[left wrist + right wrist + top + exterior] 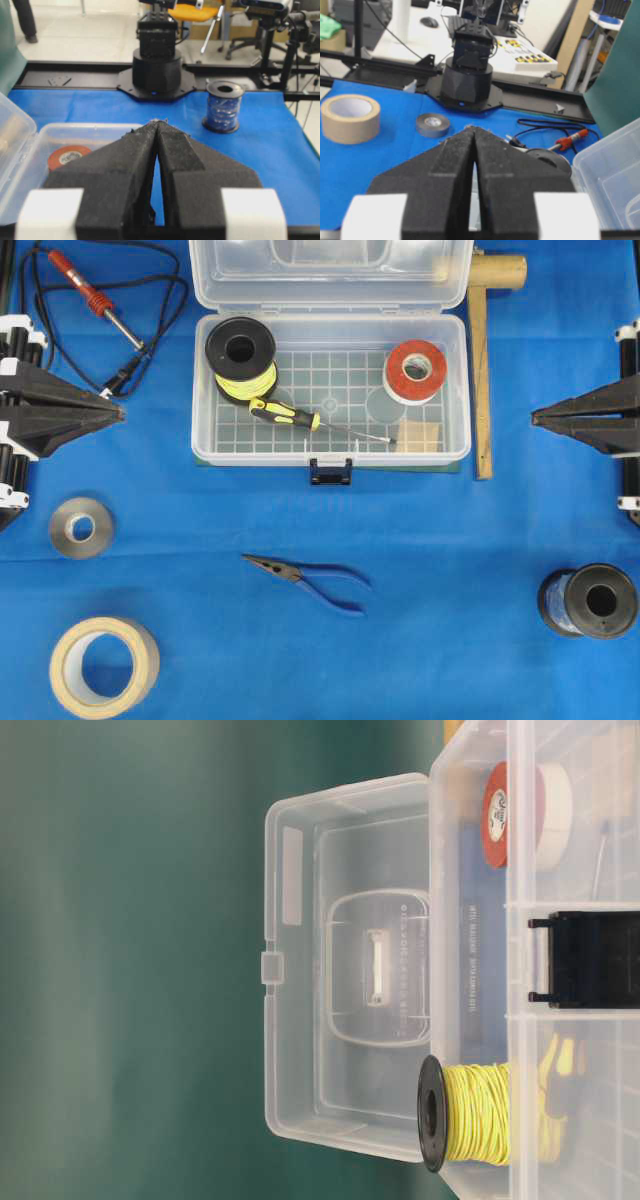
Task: Pick the screwdriver from the toolbox among several items.
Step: 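Move the right gripper over the toolbox toward the yellow-black screwdriver, then close the right gripper on the yellow-black screwdriver handle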
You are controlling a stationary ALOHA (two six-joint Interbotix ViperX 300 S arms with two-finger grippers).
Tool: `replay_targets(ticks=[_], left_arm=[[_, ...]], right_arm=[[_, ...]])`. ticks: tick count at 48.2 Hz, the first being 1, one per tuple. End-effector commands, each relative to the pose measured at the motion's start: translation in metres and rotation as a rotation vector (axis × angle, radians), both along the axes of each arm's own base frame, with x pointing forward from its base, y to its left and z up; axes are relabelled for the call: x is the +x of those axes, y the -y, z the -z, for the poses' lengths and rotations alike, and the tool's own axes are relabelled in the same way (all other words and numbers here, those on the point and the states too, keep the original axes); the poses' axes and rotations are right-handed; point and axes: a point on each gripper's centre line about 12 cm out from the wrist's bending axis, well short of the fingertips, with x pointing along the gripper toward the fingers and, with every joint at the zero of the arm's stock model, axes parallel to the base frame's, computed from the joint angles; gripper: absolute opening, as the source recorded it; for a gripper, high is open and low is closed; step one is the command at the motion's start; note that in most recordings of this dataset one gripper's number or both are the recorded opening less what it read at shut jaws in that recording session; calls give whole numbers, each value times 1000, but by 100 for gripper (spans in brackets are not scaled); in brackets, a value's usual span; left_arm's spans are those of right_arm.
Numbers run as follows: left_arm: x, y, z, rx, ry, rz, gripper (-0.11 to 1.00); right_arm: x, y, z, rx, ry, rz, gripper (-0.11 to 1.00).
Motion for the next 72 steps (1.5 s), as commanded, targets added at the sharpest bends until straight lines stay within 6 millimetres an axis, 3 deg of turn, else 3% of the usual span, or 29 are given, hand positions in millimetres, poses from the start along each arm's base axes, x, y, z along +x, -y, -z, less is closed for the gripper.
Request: replay_targets(ticks=[1,14,25,32,34,42,47,53,59,72], left_arm=[[2,-1,-5,-21,9,-9,0],[3,-1,-4,-21,6,-8,0],[3,-1,-4,-25,5,-8,0],[3,-1,-4,-25,6,-8,0],[3,-1,-4,-25,5,-9,0],[4,-1,-2,-25,-2,-9,0],[4,-1,-3,-25,0,-9,0],[4,-2,-3,-25,2,-10,0],[4,-4,-2,-28,2,-21,0],[3,-9,-2,-31,2,-49,0]], right_arm=[[5,2,-7,41,8,7,0],[53,16,-25,195,-216,73,0],[109,47,-13,322,-459,186,0],[150,65,10,392,-620,244,1],[161,69,14,402,-660,252,6],[203,80,42,427,-813,278,53],[228,91,69,455,-894,305,79],[253,97,97,483,-959,324,73],[272,100,123,491,-1028,330,74],[295,98,148,484,-1090,322,74]])
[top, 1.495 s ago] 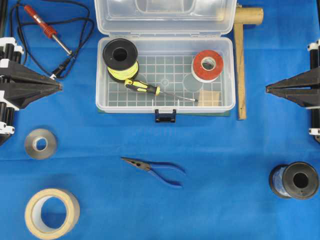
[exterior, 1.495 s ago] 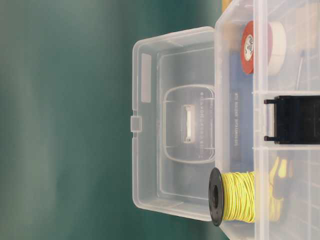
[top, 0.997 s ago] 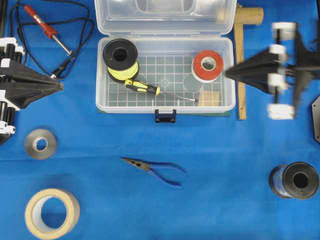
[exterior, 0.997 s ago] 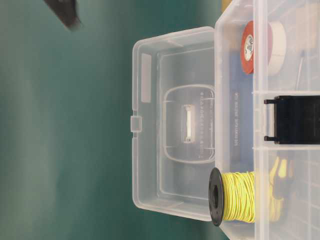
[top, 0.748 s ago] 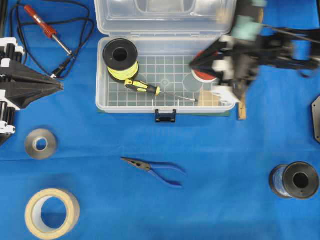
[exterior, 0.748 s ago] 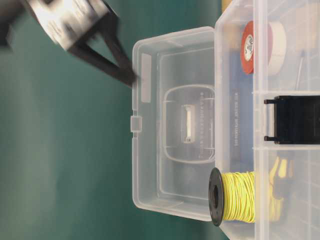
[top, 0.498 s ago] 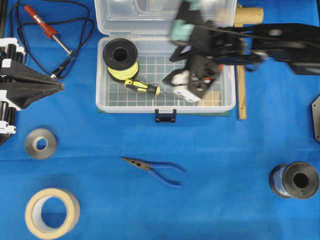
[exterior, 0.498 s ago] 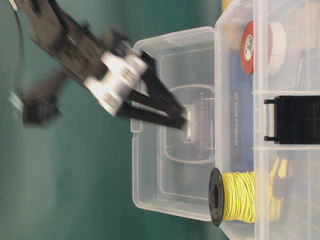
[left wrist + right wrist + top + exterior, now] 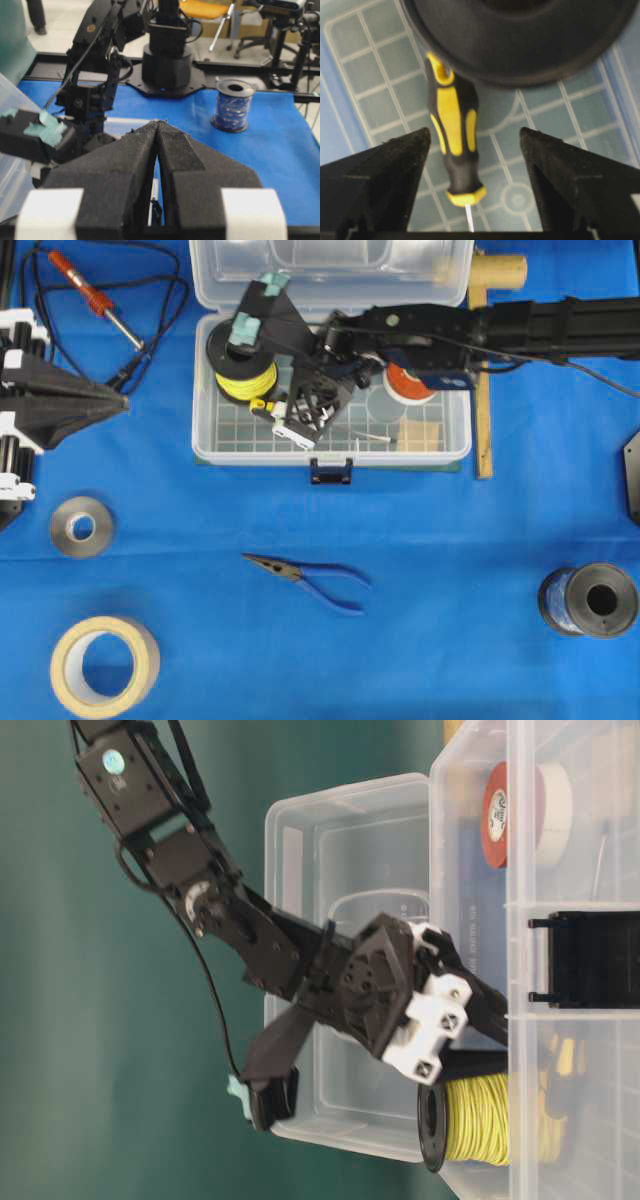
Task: Pick the screwdriver from the toolbox among several items.
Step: 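Close the right gripper on the yellow-black screwdriver handle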
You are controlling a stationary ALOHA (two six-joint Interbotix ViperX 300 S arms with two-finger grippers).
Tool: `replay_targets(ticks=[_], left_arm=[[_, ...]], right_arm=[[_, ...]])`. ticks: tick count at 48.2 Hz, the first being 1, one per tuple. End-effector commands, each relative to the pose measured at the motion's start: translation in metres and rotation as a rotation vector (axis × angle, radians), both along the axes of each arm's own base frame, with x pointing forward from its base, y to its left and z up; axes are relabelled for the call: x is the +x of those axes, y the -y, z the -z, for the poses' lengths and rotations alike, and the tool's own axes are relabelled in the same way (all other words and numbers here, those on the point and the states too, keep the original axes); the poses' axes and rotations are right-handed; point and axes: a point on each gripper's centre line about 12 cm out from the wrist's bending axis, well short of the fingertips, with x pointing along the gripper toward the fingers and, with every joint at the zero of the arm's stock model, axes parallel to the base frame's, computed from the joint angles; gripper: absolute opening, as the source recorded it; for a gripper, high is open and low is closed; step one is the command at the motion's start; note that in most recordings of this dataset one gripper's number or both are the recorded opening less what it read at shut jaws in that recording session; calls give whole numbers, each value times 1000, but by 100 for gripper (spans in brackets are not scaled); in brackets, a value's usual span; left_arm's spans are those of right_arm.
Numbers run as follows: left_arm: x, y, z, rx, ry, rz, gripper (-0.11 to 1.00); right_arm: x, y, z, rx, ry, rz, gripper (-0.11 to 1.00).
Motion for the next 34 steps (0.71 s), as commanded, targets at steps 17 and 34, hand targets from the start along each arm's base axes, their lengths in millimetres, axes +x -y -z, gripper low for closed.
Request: replay_targets(ticks=[17,34], left_arm=[[1,-4,-5,-2,17,-18,0],[0,-7,-6,-4,19,-33,0]], right_arm=[[15,-4,13,13,-1,0,50],[3,-6,-34,-3,46,-11,32]])
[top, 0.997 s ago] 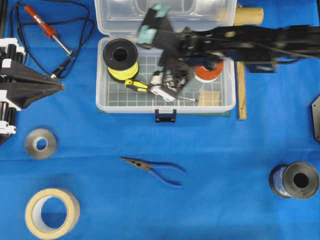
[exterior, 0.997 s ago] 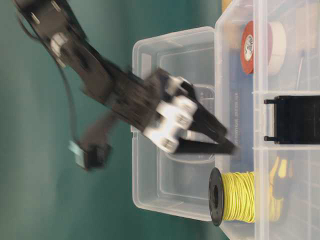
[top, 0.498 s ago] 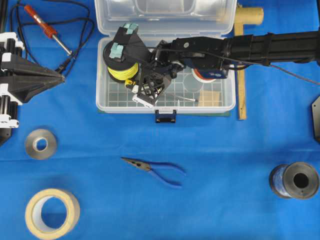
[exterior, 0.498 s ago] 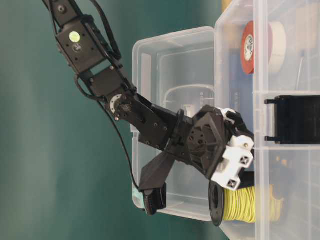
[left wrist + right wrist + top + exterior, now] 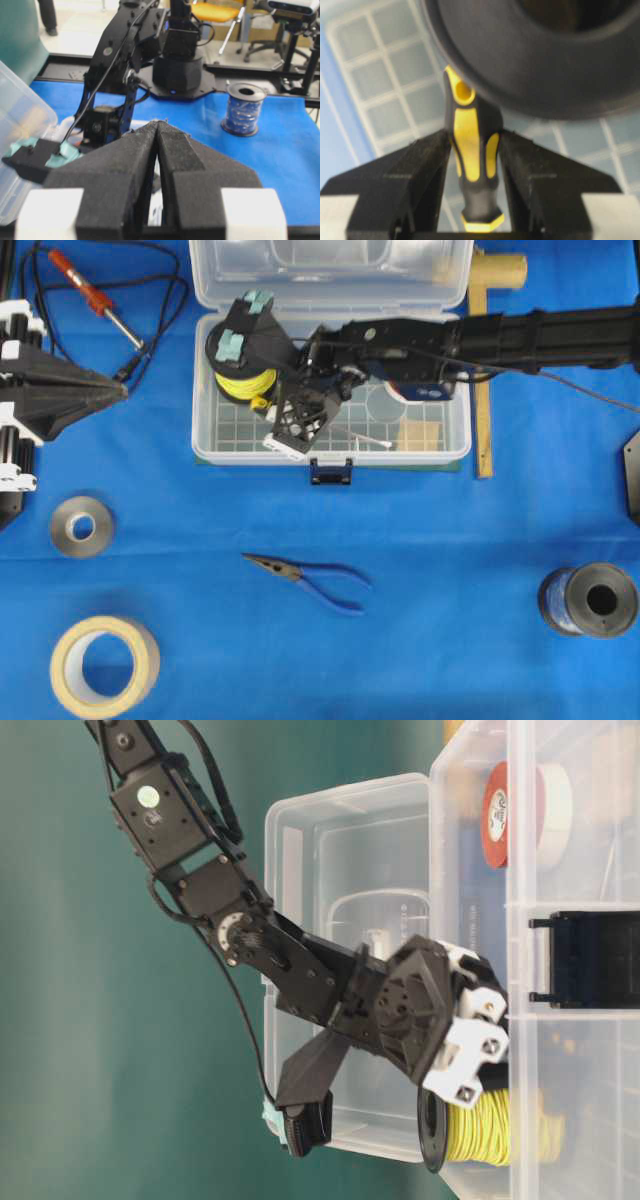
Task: Pick the screwdriver from the toolbox among several items.
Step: 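Close the right gripper on the yellow-black screwdriver handle, then lift the screwdriver out of the toolbox with the right gripper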
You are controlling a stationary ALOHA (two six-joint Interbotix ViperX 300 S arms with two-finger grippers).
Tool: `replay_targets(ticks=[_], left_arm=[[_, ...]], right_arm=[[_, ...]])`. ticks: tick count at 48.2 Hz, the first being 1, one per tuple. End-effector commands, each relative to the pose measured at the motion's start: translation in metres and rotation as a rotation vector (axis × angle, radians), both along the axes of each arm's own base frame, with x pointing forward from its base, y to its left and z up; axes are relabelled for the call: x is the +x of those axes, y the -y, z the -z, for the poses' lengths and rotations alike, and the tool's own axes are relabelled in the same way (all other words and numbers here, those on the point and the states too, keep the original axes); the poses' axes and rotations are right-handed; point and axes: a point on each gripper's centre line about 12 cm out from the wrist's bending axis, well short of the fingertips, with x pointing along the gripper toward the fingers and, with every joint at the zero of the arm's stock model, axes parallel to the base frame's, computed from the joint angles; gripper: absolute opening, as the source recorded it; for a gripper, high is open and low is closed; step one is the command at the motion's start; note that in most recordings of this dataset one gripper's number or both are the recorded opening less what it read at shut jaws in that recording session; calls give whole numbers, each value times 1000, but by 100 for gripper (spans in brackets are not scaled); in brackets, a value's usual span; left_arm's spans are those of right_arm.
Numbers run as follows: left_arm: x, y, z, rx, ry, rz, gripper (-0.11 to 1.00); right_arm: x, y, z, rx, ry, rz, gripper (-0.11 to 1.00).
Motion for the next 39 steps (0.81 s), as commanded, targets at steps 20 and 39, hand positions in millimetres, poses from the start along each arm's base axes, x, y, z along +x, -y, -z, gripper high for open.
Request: replay_targets(ticks=[20,39], left_arm=[[1,-3,-5,-2,14,-14,0],[1,-5,-5,-2,17,-25,0]], right_arm=[[-52,-24,-175,-44,206,-38,32],[-45,-99,-158,7,120,-136,32]])
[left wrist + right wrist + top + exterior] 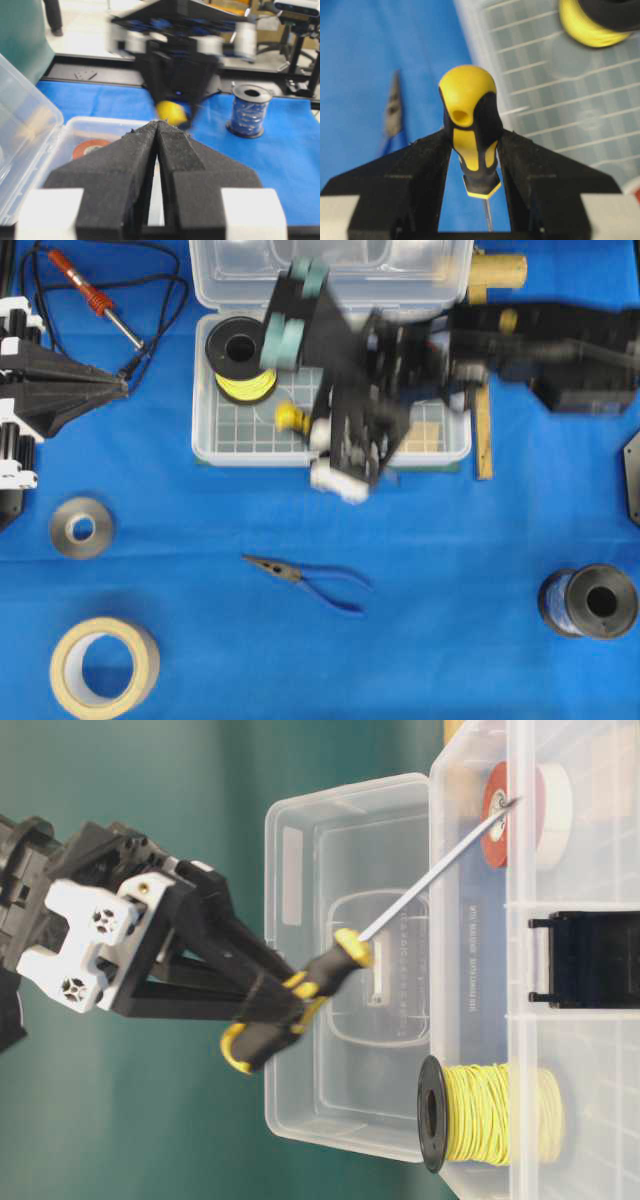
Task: Pick the screwdriver from the toolbox among several items.
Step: 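Lift the screwdriver out of the toolbox with the right gripper, then lower the screwdriver onto the table beside the toolbox and open the right gripper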
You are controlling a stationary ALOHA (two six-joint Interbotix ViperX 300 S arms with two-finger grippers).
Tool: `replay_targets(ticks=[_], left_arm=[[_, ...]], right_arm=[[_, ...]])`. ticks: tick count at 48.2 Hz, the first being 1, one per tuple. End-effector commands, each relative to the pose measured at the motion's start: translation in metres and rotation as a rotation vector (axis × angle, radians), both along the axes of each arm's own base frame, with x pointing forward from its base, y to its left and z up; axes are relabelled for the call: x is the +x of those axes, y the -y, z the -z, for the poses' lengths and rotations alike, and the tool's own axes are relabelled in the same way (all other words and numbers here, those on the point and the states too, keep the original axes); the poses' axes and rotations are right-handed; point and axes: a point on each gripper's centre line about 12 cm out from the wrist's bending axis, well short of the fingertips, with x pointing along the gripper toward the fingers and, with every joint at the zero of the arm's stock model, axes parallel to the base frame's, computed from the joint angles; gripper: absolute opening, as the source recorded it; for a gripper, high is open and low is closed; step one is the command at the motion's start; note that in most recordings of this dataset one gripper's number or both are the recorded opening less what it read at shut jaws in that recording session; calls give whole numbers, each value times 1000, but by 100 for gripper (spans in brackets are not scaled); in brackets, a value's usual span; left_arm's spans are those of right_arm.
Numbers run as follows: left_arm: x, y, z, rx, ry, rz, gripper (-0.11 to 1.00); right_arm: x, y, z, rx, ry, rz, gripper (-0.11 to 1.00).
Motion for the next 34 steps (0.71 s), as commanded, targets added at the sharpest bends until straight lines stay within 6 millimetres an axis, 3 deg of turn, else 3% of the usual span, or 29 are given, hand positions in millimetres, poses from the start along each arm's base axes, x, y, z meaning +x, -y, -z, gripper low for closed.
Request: replay_targets(ticks=[1,20,34], left_arm=[[1,-2,-6,0,17,-8,0],[2,-2,-6,-3,20,-8,0],[1,-2,-6,-4,22,-10,0]], right_arm=[[7,-16,6,-3,-12,-25,32],[46,-45,98,-2,-124,-64,32],[64,-50,128,-2,-118,-68,32]])
